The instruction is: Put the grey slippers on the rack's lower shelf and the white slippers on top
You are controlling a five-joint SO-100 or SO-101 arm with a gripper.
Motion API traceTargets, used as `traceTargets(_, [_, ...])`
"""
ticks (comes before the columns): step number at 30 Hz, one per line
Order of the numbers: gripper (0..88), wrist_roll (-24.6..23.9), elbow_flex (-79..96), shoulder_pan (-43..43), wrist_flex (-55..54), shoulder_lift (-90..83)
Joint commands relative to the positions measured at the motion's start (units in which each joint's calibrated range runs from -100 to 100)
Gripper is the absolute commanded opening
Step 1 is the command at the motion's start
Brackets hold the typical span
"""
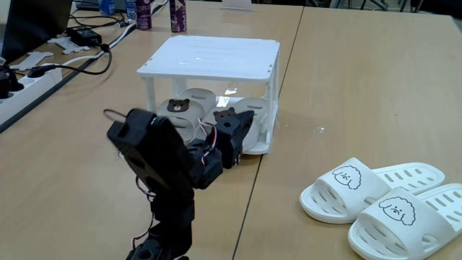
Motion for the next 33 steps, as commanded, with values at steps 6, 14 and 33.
traceTargets(6, [1.5, 0.37, -1.99, 7.19, -23.38, 36.72])
traceTargets(14, [15.4, 0.37, -17.42, 17.22, -24.93, 47.74])
traceTargets(33, [28.4, 0.37, -52.69, 21.74, -19.58, 63.73])
